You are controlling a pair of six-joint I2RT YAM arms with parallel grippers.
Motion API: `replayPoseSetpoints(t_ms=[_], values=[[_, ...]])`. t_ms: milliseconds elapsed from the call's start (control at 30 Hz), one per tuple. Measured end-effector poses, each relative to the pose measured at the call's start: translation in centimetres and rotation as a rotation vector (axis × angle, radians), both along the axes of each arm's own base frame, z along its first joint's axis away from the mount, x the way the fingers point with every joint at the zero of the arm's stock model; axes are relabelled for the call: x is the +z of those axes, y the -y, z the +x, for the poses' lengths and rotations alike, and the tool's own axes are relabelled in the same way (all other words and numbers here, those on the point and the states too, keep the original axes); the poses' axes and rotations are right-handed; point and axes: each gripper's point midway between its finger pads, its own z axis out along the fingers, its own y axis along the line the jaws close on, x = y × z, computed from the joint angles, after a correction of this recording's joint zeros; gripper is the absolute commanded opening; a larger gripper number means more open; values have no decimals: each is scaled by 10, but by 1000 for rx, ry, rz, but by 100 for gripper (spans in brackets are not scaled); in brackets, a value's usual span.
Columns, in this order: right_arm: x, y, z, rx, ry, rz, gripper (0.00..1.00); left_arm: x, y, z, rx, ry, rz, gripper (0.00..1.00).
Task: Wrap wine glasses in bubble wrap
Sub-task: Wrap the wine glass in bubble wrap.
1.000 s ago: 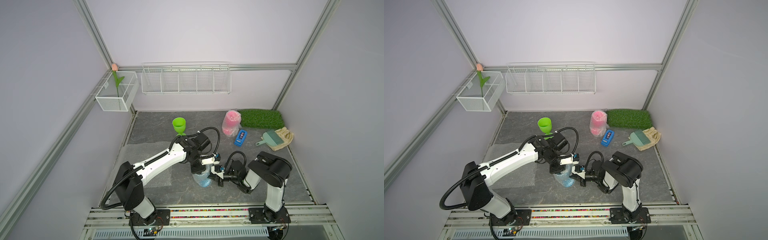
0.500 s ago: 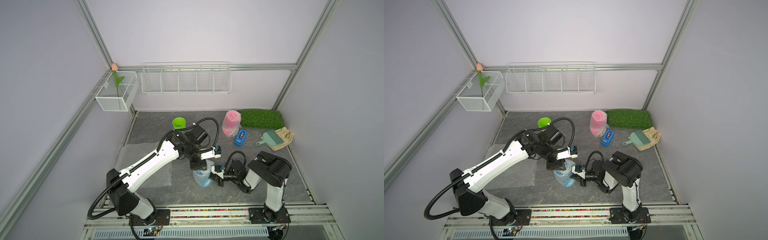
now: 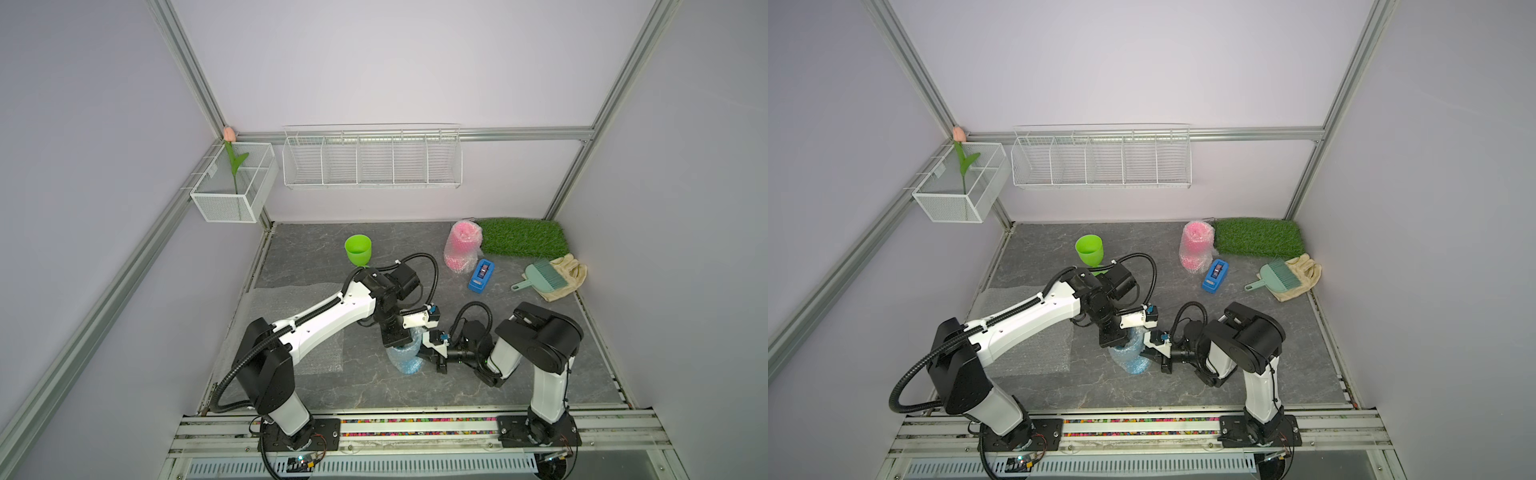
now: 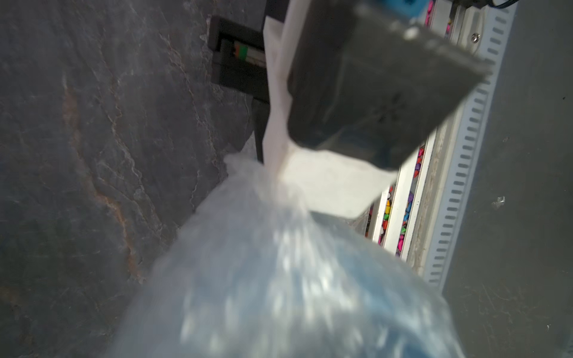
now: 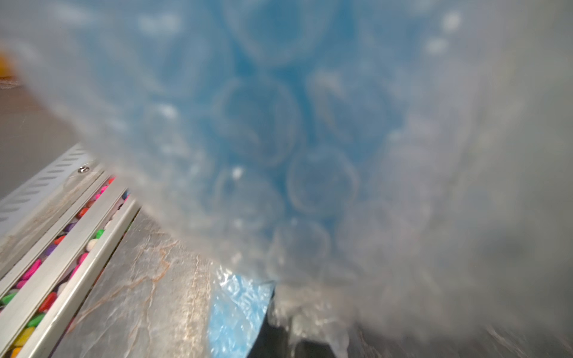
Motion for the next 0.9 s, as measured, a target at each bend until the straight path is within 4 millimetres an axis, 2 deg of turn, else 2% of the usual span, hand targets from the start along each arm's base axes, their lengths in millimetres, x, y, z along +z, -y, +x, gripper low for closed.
replayPoseSetpoints(t_ms=[67, 300, 433, 500, 600, 767, 900], values=[[0, 0, 0, 4, -1, 1, 7, -11, 1, -1, 4, -13, 2, 0], [-1, -1, 0, 4, -5, 0, 7, -13, 5, 6, 40, 6, -35, 0], [-1, -1, 0, 3, -4, 2, 7, -9, 7, 8, 58, 23, -45, 27], [-1, -1, 0, 4, -6, 1, 7, 3, 16, 9, 68, 31, -82, 35], [-1, 0, 1, 1, -5, 2, 7, 21, 17, 14, 94, 87, -92, 40], [-1, 0, 2, -1, -3, 3, 7, 44, 8, 23, 207, 152, -91, 42], [-1, 0, 2, 3, -7, 3, 7, 82, -5, 37, 412, 248, -156, 42]])
